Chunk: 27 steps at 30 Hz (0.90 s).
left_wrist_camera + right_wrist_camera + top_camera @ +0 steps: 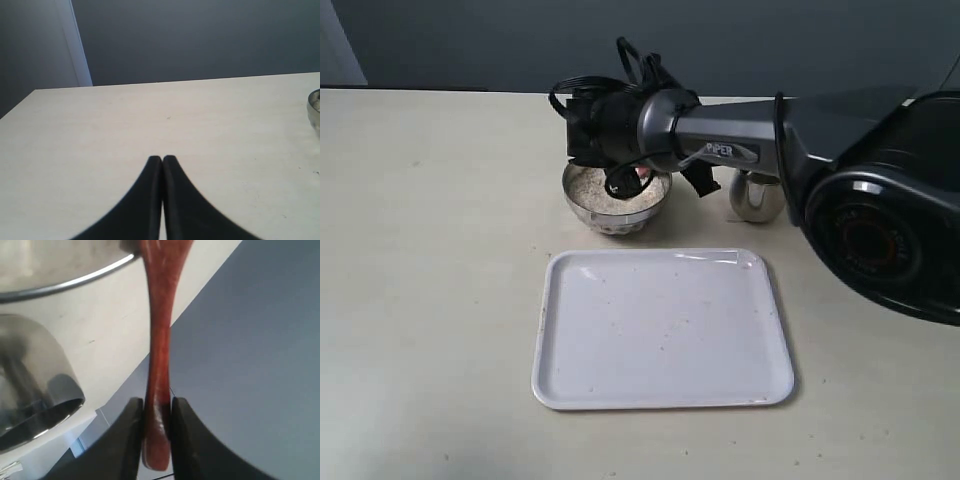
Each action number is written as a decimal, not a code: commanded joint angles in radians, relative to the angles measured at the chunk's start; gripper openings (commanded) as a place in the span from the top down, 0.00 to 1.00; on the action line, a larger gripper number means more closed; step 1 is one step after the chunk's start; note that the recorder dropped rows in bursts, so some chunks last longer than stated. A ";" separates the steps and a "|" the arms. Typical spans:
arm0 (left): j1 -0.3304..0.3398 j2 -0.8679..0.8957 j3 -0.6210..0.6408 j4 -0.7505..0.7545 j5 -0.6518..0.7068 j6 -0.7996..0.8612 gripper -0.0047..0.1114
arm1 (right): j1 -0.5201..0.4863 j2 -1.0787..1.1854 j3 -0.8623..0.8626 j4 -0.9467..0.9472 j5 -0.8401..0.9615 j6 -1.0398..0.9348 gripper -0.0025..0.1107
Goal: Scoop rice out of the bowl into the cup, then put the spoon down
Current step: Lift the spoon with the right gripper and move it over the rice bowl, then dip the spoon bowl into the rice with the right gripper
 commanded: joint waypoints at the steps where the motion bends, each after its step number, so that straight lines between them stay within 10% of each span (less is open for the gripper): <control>1: -0.003 -0.004 -0.004 0.000 -0.008 -0.007 0.96 | 0.020 -0.005 -0.006 0.006 -0.005 -0.030 0.99; 27: -0.003 -0.004 -0.004 0.000 -0.010 -0.007 0.96 | 0.029 -0.011 -0.007 0.177 0.019 -0.157 0.98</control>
